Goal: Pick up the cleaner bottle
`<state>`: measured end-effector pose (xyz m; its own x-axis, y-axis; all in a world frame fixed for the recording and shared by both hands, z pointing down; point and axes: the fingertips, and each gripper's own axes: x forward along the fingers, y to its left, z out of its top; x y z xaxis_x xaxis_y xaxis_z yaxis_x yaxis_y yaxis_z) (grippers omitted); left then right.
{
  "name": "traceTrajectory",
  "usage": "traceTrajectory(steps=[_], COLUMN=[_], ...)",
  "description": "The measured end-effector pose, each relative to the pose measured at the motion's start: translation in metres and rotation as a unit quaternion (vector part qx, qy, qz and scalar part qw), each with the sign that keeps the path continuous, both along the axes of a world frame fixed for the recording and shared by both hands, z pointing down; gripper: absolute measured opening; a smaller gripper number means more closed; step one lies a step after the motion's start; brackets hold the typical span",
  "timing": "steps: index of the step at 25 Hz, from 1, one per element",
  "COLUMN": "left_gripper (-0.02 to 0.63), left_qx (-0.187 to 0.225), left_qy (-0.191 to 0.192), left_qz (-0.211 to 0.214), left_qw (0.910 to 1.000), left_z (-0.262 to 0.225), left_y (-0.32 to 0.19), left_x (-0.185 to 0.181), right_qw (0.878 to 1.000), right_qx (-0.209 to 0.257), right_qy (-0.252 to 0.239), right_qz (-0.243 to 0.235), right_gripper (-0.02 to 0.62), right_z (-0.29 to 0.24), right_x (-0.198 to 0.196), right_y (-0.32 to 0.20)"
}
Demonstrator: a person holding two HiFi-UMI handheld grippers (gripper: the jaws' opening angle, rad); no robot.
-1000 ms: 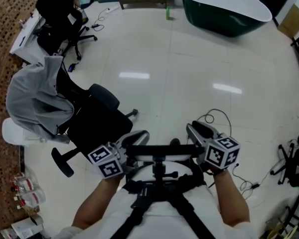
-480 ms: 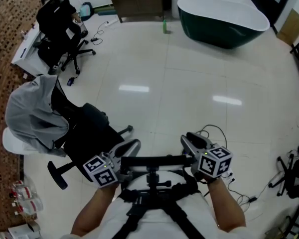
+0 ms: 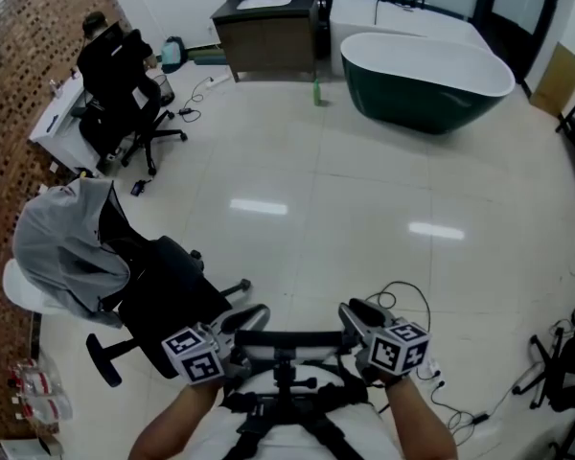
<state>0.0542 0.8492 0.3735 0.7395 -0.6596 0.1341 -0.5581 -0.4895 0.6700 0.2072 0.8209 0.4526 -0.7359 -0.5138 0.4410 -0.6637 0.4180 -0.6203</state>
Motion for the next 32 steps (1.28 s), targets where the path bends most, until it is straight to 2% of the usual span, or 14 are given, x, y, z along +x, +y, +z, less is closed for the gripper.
traceTrajectory(steps=[11,18,26,32], left_gripper=[0.048,0.048,0.048,0.048], left_qx=[-0.011,-0.013,0.002,0.005], left_qy=[0.001,0.021,0.035,0.044], left_qz=[-0.01,0.013,0.035,0.046], left_qw=[0.9999,0.9996,0.9988,0.9979], left_z=[0.002,0.015,0.009,0.01], left_y=[-0.027,-0.071,-0.15,-0.195], left_x=[-0.011,-0.022,-0.07,-0.109], right_qw=[1.0,0.999,0.998,0.997], right_qx=[-0.01,-0.02,-0.011,-0.005], right_qy=[0.008,0.025,0.057,0.063], right_qz=[-0.011,0.018,0.024,0.041], right_gripper=[0.13,0.13,0.13,0.13], right_z=[0.001,0.01,-0.003,-0.01], right_x=[-0.011,-0.017,-0.068,-0.103], right_y=[-0.024,-0.055,-0.124,-0.168])
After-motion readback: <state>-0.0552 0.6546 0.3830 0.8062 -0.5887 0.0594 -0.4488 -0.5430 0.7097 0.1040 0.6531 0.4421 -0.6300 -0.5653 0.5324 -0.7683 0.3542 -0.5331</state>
